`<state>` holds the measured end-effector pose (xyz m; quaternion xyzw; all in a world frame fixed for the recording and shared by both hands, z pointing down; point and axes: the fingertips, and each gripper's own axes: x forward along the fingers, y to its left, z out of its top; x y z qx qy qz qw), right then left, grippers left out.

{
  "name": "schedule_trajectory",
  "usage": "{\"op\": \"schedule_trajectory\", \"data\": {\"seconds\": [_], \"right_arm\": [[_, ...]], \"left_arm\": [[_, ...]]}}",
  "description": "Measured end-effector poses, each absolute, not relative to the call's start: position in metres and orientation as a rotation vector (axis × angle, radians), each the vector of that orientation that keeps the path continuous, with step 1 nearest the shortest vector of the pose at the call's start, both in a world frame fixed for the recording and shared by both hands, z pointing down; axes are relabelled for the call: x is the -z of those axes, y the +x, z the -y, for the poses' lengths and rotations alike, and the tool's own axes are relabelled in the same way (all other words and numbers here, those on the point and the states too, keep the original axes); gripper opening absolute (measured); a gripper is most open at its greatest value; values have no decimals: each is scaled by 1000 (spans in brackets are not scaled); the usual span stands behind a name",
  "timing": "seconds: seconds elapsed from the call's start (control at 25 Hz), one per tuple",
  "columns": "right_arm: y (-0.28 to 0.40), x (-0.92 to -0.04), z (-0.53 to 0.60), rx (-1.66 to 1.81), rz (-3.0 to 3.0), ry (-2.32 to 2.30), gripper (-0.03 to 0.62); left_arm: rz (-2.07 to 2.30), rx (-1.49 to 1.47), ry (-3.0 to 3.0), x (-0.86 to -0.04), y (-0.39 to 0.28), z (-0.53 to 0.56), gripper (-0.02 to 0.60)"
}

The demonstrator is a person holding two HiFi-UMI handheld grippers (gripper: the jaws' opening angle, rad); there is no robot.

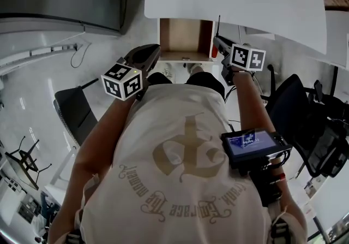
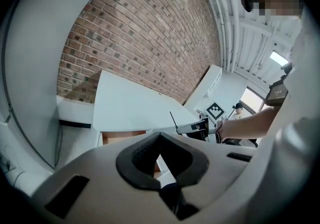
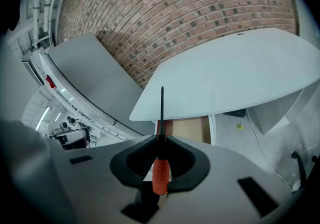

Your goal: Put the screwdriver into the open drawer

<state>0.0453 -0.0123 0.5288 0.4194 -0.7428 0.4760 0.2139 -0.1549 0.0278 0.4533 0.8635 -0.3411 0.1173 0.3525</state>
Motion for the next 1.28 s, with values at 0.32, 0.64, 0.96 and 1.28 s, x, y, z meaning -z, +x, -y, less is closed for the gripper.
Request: {"op": "schedule_trajectory", "data": {"seconds": [0.32, 0.64, 0.96, 1.28], "right_arm": [[36, -557, -23, -1371, 2026, 1056, 66], [18, -574, -44, -1385, 2034, 959, 66], [-10, -612, -43, -1410, 2039, 866, 66], [-18, -658, -20, -1472, 2029, 860, 66]], "left_arm": [[893, -318, 2199, -468, -151, -41, 20], [866, -378, 2179, -474, -138, -64, 20], [831, -433, 2129, -507, -132, -71, 20], [742, -469, 2075, -556, -116, -70, 20]]}}
